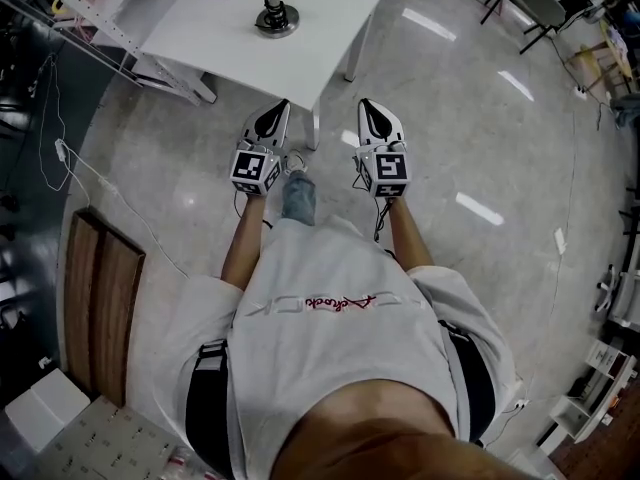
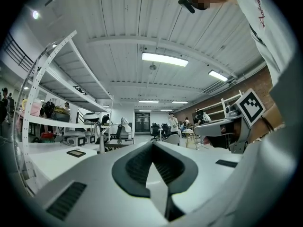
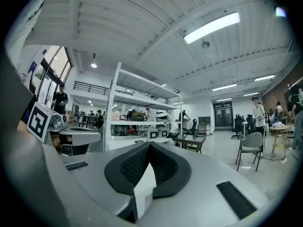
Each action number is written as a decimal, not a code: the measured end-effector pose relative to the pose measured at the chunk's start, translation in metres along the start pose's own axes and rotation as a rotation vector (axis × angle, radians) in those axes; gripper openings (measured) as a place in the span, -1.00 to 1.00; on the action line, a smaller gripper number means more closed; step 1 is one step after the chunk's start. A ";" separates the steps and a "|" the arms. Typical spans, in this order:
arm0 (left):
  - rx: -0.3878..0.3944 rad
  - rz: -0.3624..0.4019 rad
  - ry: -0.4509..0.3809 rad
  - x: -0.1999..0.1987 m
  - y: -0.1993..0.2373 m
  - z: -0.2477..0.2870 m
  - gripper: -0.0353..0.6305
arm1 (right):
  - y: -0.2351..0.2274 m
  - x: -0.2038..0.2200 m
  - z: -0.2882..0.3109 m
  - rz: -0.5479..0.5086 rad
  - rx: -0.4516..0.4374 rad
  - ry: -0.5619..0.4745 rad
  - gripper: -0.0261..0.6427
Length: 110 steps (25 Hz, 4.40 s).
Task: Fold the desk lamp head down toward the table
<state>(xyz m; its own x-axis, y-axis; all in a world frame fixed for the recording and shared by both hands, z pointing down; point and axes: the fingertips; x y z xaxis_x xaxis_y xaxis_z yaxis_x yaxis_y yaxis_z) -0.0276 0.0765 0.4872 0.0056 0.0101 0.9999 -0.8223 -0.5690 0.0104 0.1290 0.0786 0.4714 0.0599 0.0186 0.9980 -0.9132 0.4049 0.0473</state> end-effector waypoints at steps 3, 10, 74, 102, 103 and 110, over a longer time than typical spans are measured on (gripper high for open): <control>0.001 -0.003 -0.007 -0.001 0.019 0.020 -0.81 | -0.008 -0.002 0.027 -0.004 0.006 0.002 -0.87; -0.006 -0.030 -0.010 0.006 0.071 0.063 -0.81 | -0.014 -0.005 0.092 -0.014 0.006 0.009 -0.87; -0.072 -0.132 0.122 0.054 0.234 0.238 -0.81 | -0.082 0.025 0.338 0.035 -0.057 0.134 -0.87; -0.015 -0.140 0.193 0.099 0.270 0.277 -0.02 | -0.080 0.060 0.321 0.056 -0.012 0.208 -0.87; -0.011 -0.136 0.196 0.099 0.273 0.281 -0.02 | -0.082 0.060 0.321 0.055 -0.009 0.209 -0.87; 0.039 -0.106 0.181 0.088 0.277 0.315 -0.02 | -0.089 0.060 0.321 0.050 0.011 0.214 -0.87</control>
<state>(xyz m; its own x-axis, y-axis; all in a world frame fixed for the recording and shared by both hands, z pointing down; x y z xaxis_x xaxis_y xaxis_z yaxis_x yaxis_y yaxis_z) -0.0751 -0.3394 0.5792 -0.0146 0.2172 0.9760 -0.8000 -0.5881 0.1189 0.0848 -0.2501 0.5400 0.0973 0.2330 0.9676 -0.9214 0.3885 -0.0009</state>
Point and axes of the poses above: the fingertips, and each gripper's own axes: z forward along the fingers, y to its left, x out of its underside, and after that the axes turned 1 degree about -z, right-handed
